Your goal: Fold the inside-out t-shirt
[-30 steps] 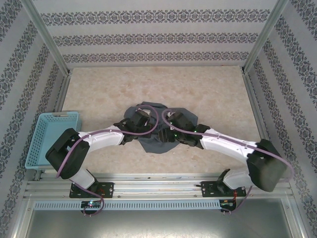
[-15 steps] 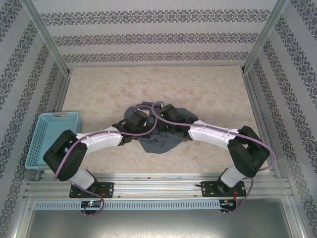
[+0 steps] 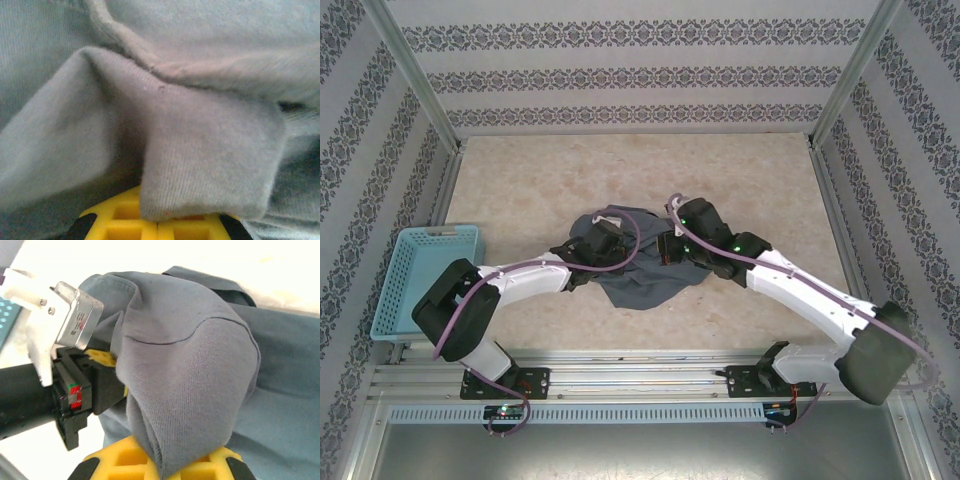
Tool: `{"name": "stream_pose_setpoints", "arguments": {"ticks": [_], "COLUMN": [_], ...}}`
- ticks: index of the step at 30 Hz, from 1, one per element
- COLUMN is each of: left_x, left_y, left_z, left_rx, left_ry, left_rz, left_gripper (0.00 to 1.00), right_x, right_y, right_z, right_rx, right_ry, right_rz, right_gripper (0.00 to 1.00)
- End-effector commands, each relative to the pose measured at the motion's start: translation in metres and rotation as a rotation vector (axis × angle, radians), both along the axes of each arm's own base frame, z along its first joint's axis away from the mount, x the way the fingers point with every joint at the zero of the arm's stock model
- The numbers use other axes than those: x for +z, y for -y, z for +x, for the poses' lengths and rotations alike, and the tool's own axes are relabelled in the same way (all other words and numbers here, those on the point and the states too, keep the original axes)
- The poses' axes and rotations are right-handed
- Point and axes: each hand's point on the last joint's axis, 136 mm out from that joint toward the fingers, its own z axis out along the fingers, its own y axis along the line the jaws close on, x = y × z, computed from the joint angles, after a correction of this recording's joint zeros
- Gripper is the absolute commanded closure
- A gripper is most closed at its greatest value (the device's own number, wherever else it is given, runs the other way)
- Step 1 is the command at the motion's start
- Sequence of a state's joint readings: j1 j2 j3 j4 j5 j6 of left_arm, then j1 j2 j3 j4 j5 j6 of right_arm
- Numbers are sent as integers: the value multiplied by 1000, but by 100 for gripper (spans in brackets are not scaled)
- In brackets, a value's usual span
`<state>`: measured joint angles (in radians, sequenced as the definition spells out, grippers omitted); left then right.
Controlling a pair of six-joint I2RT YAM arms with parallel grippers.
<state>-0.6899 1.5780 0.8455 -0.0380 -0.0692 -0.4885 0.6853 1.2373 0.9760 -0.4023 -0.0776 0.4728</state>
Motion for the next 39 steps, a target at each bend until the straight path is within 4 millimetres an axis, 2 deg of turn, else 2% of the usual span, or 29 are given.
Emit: {"name": "stream_pose_setpoints", "arguments": {"ticks": [1,5,7,9,11,14,18,21,24,29,32,36,39], "left_x": [-14,-6,7,28,51,76,88,86,84,84,91,98,100], "left_y": [-12,1,6,11,15,26,44,47,44,41,49,57,65], "left_z": [-4,-9,-15,-24,-35,-52,-61,-50,-36,-19,-22,-34,-48], "left_rx": [6,-41,-78,-128,-184,-280,-349,-306,-242,-172,-202,-260,-326], "left_ry": [-31,-35,-12,50,119,202,244,251,269,279,277,266,234], "left_rz": [98,29,4,-10,-29,-75,-129,-122,-86,-28,-70,-146,-202], "left_gripper": [100,100,90,75,64,54,44,41,46,66,80,96,100], "right_x": [13,-5,-7,2,14,29,45,52,55,51,37,15,12], "right_y": [3,1,-6,-17,-25,-35,-43,-46,-43,-34,-25,-4,2], "right_z": [-11,-6,-4,-3,-4,-6,-15,-22,-24,-23,-13,15,35], "right_rx": [38,54,74,101,123,153,188,202,193,168,119,33,9], "right_ry": [-66,-87,-95,-72,-29,10,41,44,49,61,48,9,10], "right_rz": [103,73,67,76,70,80,115,137,144,114,56,0,2], "right_gripper": [100,100,100,100,100,100,100,100,100,100,100,100,100]}}
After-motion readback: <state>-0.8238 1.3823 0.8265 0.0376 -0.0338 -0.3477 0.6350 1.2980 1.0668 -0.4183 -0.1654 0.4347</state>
